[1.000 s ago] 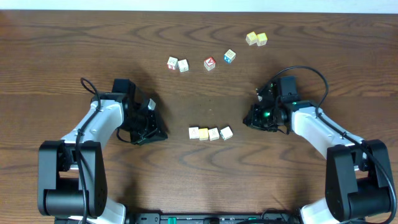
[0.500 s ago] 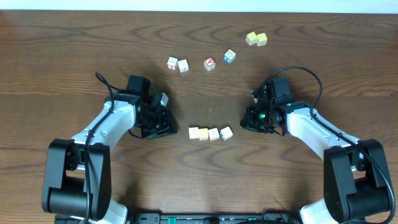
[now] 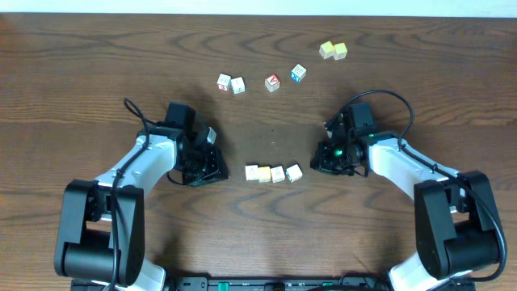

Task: Lift 4 blocks

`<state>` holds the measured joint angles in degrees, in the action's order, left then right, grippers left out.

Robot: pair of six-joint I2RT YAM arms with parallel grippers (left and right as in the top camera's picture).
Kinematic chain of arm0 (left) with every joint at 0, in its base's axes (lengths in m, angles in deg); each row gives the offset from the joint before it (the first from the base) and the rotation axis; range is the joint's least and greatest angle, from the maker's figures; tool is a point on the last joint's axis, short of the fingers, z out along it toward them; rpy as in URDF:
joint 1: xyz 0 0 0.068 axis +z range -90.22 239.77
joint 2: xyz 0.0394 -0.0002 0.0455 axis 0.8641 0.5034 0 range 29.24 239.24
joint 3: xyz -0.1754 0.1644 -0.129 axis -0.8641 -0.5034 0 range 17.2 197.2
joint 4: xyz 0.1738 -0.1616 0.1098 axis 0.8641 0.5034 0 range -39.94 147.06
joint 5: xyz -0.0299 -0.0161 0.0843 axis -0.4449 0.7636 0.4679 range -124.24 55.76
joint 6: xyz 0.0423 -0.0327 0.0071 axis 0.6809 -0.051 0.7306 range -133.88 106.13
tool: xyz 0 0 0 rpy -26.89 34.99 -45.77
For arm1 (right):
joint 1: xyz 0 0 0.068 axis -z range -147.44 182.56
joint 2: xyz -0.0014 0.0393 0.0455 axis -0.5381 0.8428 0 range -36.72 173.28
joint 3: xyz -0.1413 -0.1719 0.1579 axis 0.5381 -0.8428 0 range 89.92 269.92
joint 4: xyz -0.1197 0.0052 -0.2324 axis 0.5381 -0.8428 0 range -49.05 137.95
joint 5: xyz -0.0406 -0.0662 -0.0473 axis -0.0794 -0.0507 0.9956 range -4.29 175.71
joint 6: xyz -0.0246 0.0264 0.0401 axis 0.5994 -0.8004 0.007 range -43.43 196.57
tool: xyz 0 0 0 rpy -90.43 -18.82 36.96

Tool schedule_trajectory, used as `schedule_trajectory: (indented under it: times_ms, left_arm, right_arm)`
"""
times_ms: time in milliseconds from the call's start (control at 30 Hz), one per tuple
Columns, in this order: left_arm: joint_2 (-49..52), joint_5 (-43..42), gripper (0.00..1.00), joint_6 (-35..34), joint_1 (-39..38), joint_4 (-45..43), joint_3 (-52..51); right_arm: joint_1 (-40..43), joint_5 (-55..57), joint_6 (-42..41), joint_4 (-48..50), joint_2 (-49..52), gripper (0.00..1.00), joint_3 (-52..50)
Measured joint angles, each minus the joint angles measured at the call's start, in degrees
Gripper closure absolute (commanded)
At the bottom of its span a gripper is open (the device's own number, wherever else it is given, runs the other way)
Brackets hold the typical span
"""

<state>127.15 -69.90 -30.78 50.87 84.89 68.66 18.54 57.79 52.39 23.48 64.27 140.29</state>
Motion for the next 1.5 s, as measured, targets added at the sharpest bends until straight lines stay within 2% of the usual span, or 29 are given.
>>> schedule_trajectory:
  times_ms: [1000,1500]
  left_arm:
    - [0.0,0.0,0.92,0.0,-0.2,-1.4,-0.2]
    - [0.0,1.7,0.92,-0.8,-5.5,-3.7,-0.2]
  right_arm:
    - [-6.1,-3.0,-5.1,0.7,0.0,0.99,0.0]
    - [-6.1,-4.3,-6.4,3.5,0.0,0.99,0.0]
